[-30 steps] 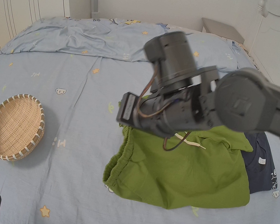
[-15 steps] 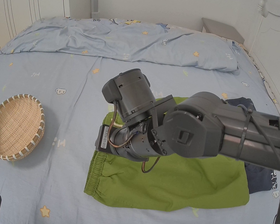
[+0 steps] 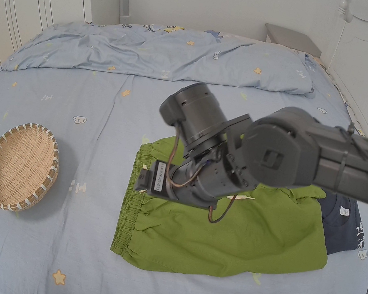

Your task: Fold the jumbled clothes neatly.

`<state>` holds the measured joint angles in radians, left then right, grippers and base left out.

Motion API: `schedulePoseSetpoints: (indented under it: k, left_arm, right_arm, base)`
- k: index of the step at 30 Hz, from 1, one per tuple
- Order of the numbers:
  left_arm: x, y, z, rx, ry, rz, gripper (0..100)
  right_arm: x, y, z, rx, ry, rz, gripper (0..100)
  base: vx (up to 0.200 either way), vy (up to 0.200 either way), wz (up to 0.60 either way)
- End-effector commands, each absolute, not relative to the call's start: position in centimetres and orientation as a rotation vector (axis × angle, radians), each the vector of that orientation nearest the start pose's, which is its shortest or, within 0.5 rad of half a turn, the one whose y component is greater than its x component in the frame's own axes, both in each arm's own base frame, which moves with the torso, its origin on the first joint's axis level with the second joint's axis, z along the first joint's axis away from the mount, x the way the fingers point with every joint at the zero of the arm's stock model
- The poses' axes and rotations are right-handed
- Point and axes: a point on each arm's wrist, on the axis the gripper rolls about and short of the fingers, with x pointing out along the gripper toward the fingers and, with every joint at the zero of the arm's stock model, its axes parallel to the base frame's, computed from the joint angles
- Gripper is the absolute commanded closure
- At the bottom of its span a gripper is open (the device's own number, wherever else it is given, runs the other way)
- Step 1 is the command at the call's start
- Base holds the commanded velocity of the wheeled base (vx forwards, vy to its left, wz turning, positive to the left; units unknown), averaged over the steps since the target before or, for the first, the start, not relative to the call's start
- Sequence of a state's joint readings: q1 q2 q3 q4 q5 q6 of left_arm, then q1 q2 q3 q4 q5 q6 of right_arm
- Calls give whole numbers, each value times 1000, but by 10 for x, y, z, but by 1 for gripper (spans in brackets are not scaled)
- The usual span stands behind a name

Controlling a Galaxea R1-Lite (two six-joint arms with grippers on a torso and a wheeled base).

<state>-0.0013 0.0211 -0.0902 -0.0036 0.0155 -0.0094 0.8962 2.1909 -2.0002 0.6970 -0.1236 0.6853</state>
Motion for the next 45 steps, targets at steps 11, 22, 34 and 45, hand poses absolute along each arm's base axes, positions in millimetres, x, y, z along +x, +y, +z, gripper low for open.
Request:
schedulePoseSetpoints:
  k: [11, 22, 34, 45]
  left_arm:
    - [115, -29, 179, -390, 553, -570, 0]
    - [219, -65, 105, -438, 847, -579, 0]
    - [248, -87, 49, -395, 971, -627, 0]
    - [257, -99, 30, -384, 1025, -635, 0]
  right_arm:
    - [214, 117, 319, 620, 641, 626, 0]
    - [204, 67, 248, 502, 612, 498, 0]
    - [210, 68, 220, 477, 696, 477, 0]
    - [210, 69, 217, 476, 706, 477, 0]
  base:
    - [0, 0, 0]
    - [0, 0, 0]
    - [0, 0, 0]
    - [0, 0, 0]
